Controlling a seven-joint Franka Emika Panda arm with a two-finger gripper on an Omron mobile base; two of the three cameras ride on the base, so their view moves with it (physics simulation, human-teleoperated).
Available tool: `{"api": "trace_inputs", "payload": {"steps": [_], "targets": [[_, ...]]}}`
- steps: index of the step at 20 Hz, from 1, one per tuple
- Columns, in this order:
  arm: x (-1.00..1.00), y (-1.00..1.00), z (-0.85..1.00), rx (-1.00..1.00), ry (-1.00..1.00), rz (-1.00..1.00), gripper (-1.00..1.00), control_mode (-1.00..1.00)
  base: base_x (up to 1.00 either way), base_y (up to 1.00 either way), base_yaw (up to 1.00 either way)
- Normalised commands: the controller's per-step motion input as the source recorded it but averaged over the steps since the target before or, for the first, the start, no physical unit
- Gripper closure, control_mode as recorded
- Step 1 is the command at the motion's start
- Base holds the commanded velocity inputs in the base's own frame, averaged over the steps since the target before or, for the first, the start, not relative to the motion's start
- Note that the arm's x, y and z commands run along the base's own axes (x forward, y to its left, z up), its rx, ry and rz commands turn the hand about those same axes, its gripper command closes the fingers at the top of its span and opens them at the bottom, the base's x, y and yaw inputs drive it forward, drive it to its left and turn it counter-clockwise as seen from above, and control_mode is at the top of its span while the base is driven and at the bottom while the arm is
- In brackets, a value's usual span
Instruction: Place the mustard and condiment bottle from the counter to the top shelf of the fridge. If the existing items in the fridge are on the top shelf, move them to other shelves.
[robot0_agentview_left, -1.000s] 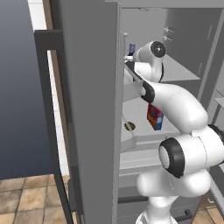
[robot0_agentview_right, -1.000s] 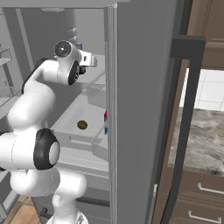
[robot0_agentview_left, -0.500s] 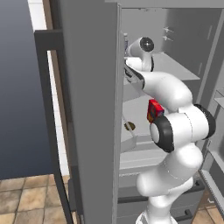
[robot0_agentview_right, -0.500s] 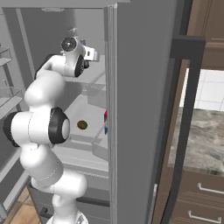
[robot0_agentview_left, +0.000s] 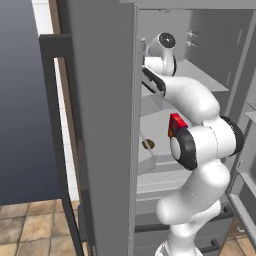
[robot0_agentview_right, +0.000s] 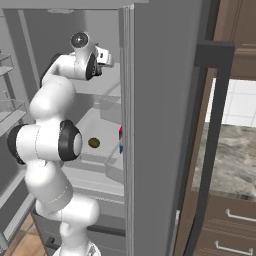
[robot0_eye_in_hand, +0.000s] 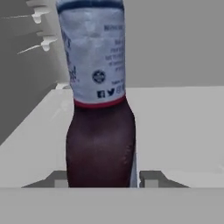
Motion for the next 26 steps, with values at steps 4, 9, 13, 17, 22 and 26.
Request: {"api": "trace_inputs", "payload": {"steps": [4,9,13,17,22,26], "targets": [[-0.06,0.00,0.07,0.00,-0.01,0.00,-1.00,-1.00,0.00,0.00,0.00],[-0.31,0.00,0.20,0.00,-0.07,0.00,-1.00,-1.00,0.00,0.00,0.00],[-0.88,0.00,0.38,0.00,-0.15,0.00,-1.00,-1.00,0.00,0.00,0.00],[-1.00,-0.03,0.30,0.00,-0.19,0.00,-1.00,-1.00,0.00,0.00,0.00],[-1.00,-0.19,0.11,0.02,-0.18,0.00,-1.00,-1.00,0.00,0.00,0.00],[-1.00,-0.42,0.04,0.02,-0.03,-0.02,-1.00,-1.00,0.00,0.00,0.00]]}}
